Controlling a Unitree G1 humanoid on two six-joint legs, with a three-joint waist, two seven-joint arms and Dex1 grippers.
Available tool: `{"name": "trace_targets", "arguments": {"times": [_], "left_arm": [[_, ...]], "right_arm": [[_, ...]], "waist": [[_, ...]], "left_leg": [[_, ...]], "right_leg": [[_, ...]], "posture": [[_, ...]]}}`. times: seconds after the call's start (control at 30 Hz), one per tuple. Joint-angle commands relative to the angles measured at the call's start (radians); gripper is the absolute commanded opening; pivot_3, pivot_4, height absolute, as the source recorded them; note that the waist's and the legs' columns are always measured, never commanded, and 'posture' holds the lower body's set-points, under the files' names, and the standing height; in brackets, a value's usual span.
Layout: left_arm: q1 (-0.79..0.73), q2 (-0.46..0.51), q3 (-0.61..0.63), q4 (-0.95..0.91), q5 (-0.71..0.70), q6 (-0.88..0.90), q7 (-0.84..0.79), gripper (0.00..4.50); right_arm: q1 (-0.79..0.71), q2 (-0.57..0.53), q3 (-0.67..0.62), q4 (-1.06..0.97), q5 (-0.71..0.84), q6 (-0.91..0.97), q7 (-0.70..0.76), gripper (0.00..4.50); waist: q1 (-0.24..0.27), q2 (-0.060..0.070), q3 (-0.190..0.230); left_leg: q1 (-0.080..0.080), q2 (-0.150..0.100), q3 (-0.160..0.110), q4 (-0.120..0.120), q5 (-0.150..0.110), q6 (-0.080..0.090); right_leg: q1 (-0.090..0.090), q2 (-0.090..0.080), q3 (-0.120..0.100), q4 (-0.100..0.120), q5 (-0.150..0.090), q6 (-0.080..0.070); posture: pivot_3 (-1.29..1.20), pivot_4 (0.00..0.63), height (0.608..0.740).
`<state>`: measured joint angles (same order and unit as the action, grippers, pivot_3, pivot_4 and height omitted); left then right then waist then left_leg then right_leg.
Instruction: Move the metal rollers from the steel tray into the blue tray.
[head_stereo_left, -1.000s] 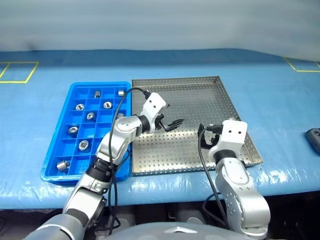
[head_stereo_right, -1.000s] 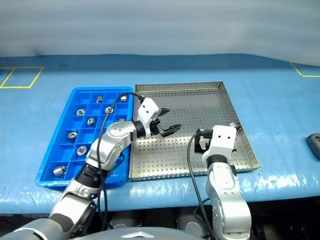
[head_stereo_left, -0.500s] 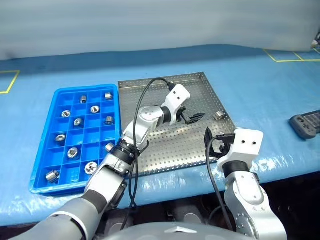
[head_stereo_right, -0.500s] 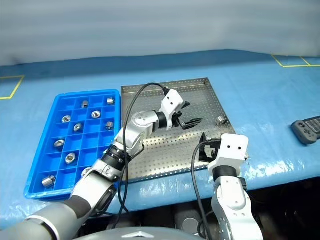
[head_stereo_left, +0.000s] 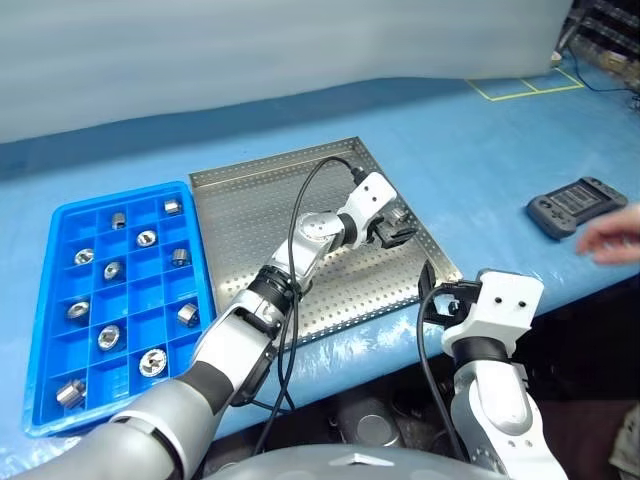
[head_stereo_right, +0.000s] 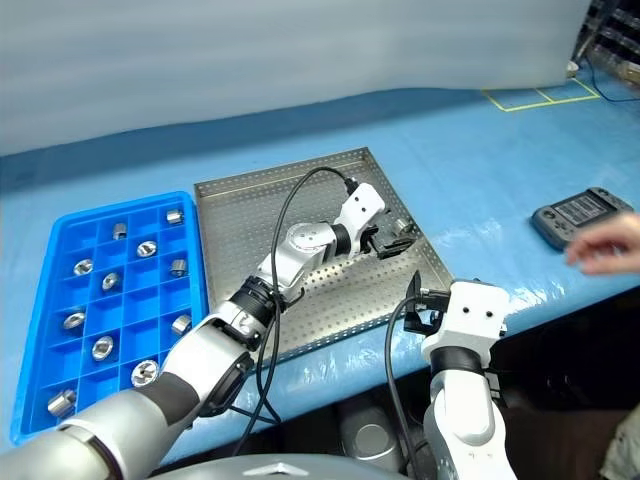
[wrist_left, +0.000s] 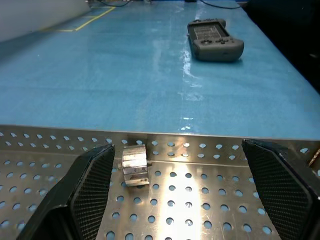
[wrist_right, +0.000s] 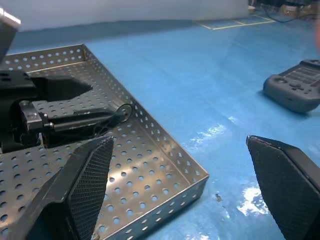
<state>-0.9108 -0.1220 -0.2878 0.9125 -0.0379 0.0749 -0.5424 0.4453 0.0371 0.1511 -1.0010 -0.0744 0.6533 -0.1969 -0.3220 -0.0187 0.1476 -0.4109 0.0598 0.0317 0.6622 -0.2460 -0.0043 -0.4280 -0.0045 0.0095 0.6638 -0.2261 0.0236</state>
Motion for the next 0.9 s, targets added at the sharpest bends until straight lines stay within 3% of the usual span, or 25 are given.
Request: {"name": "trace_targets", "arguments": {"times": [0.03,0.57,0.9], "left_arm": [[-0.072,-0.07,0.026,0.069,0.026,-0.062,0.065,4.43],[-0.172,-0.17,0.073,0.305,0.063,-0.153,0.155,4.43],[-0.196,-0.194,0.127,0.332,0.041,-0.151,0.145,4.43]], "right_arm": [[0.002,0.013,0.028,-0.046,-0.018,-0.031,-0.003,4.5],[-0.01,0.028,0.047,-0.046,-0.033,-0.021,-0.004,4.5],[0.024,0.034,0.072,-0.046,-0.069,-0.062,-0.018,4.5]], "waist": [[-0.013,0.0,0.0],[-0.03,0.0,0.0],[-0.047,0.0,0.0]], "left_leg": [[0.0,0.0,0.0,0.0,0.0,0.0],[0.0,0.0,0.001,-0.002,0.0,0.0],[0.0,0.0,0.002,-0.002,0.0,0.0]], "right_leg": [[0.0,0.0,0.0,0.0,0.0,0.0],[0.0,-0.001,0.001,-0.001,0.0,0.001],[-0.001,-0.001,0.002,-0.001,0.0,0.002]], "posture": [[-0.44,0.15,0.74],[-0.45,0.15,0.74],[-0.52,0.15,0.74]]}}
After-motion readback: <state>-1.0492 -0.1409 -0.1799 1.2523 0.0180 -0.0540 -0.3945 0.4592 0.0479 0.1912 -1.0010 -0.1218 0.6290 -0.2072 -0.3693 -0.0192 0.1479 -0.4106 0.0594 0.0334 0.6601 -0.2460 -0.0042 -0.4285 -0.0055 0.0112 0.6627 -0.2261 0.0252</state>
